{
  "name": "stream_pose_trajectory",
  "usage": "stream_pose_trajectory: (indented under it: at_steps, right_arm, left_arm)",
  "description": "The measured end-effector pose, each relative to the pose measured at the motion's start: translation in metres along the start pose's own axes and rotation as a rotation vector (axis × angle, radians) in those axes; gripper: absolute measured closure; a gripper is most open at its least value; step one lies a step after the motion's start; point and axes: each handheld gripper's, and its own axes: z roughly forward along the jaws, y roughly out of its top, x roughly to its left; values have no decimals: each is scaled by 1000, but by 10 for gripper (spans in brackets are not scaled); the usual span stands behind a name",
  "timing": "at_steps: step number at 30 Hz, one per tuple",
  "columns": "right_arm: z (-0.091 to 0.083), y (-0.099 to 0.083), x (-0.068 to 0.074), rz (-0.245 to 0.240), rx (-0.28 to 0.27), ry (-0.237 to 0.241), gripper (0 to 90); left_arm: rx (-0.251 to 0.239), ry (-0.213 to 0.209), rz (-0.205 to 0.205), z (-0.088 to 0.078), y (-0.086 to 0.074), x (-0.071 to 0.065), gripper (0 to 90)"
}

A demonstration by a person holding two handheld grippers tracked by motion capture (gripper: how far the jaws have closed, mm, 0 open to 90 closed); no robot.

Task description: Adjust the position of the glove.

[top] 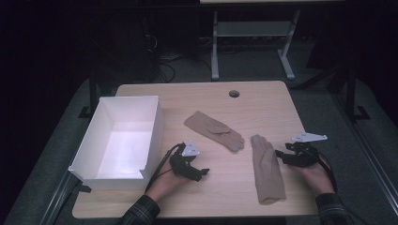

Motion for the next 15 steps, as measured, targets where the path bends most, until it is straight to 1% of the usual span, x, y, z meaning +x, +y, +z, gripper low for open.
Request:
stream_pose_trajectory:
  at_steps: [2, 6, 9, 11, 14, 15]
  right_arm:
    - [2, -3, -6, 13, -2, -16, 355]
    - [8, -7, -17, 58, 3, -42, 298]
    - [11, -10, -21, 58, 9, -60, 273]
    - [13, -12, -21, 66, 4, -54, 249]
    - [13, -13, -21, 70, -2, -52, 244]
    - [13, -15, -22, 71, -13, -46, 232]
  left_arm:
    - [1, -2, 1, 0, 0, 0, 122]
    - [2, -3, 4, 0, 0, 0, 122]
    - [3, -4, 8, 0, 0, 1, 122]
    - [3, -3, 6, 0, 1, 1, 128]
    - [7, 8, -5, 0, 3, 0, 153]
    - [9, 11, -5, -1, 4, 0, 211]
